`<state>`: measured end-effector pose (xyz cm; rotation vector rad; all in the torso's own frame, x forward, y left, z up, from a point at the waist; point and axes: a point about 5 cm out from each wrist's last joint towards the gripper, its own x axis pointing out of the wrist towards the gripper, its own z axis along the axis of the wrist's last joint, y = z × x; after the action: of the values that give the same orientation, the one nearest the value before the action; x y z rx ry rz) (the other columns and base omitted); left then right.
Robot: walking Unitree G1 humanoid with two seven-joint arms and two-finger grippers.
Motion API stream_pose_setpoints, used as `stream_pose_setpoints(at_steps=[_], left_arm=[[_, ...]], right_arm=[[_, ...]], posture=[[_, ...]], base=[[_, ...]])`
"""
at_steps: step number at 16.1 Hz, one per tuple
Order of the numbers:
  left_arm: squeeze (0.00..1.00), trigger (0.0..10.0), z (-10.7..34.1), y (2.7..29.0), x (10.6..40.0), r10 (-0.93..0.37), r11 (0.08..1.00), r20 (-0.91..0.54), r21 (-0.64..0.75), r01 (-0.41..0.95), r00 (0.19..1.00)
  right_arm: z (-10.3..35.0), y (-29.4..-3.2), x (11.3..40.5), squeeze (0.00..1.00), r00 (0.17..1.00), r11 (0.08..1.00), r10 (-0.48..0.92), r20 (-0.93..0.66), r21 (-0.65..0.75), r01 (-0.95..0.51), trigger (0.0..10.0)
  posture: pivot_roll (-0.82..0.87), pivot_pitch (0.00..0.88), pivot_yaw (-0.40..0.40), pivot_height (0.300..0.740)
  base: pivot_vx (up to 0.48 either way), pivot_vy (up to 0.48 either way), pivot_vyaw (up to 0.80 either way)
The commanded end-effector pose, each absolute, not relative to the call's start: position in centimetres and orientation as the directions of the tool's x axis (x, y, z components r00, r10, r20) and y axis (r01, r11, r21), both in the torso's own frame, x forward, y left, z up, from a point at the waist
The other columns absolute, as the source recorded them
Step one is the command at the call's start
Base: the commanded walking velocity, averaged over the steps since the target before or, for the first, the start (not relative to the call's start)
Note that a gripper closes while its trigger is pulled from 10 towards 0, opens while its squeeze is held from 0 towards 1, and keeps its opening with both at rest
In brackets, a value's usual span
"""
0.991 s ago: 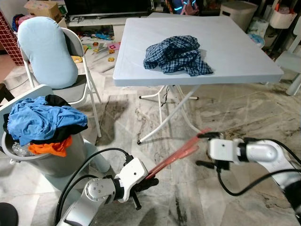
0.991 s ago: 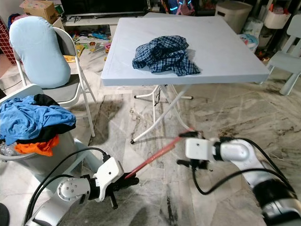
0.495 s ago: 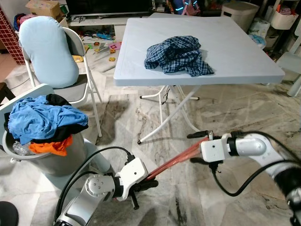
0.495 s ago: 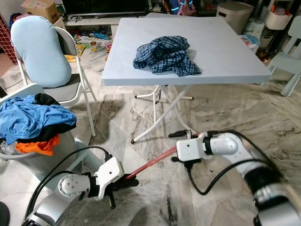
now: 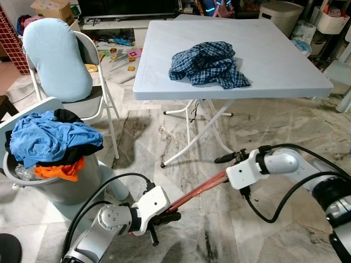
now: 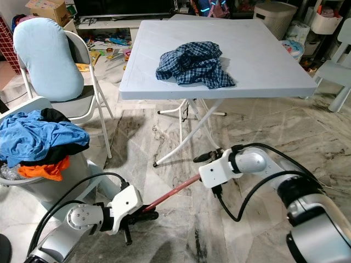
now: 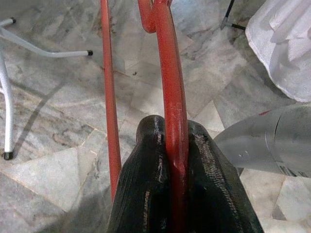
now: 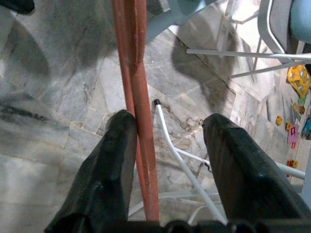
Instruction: Hang hanger
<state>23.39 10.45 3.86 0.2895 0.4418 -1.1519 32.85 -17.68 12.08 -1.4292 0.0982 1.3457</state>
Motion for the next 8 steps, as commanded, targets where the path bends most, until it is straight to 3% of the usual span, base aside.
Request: stream_pose_setpoints(at_steps=[1, 4, 5, 6, 7, 8], left_arm=[[0.00, 10.0, 5.1, 9.1, 23.8, -0.848, 0.335, -0.422, 0.044, 0.941, 0.322], [0.00, 10.0, 5.0, 9.0, 23.8, -0.848, 0.337, -0.418, 0.047, 0.941, 0.324], [0.00, 10.0, 5.0, 8.9, 23.9, -0.849, 0.336, -0.417, 0.048, 0.941, 0.324], [0.00, 10.0, 5.0, 8.9, 23.9, -0.850, 0.334, -0.416, 0.050, 0.941, 0.324], [0.00, 10.0, 5.0, 8.8, 24.0, -0.850, 0.335, -0.415, 0.052, 0.941, 0.325], [0.00, 10.0, 5.0, 8.8, 24.0, -0.849, 0.336, -0.414, 0.055, 0.940, 0.328]], right_arm=[[11.5, -16.7, 32.8, 0.00, 0.315, -0.433, 0.572, -0.757, -0.605, -0.668, 0.0], [10.4, -16.8, 32.7, 0.00, 0.305, -0.447, 0.532, -0.790, -0.568, -0.691, 0.0], [10.1, -16.9, 32.7, 0.00, 0.307, -0.450, 0.519, -0.797, -0.561, -0.694, 0.8], [9.5, -17.0, 32.8, 0.00, 0.334, -0.436, 0.499, -0.800, -0.565, -0.700, 4.7], [9.3, -17.0, 32.9, 0.00, 0.348, -0.419, 0.499, -0.794, -0.572, -0.705, 10.0], [9.2, -16.9, 33.0, 0.66, 0.364, -0.385, 0.506, -0.782, -0.582, -0.716, 10.0]], posture=[[-0.01, 0.044, 0.007, 0.740], [-0.02, 0.040, 0.007, 0.740], [-0.02, 0.040, 0.007, 0.740], [-0.02, 0.036, 0.006, 0.740], [-0.01, 0.034, 0.006, 0.740], [-0.01, 0.034, 0.006, 0.740]], base=[[0.000, 0.000, 0.00], [0.000, 0.000, 0.00], [0.000, 0.000, 0.00], [0.000, 0.000, 0.00], [0.000, 0.000, 0.00], [0.000, 0.000, 0.00]])
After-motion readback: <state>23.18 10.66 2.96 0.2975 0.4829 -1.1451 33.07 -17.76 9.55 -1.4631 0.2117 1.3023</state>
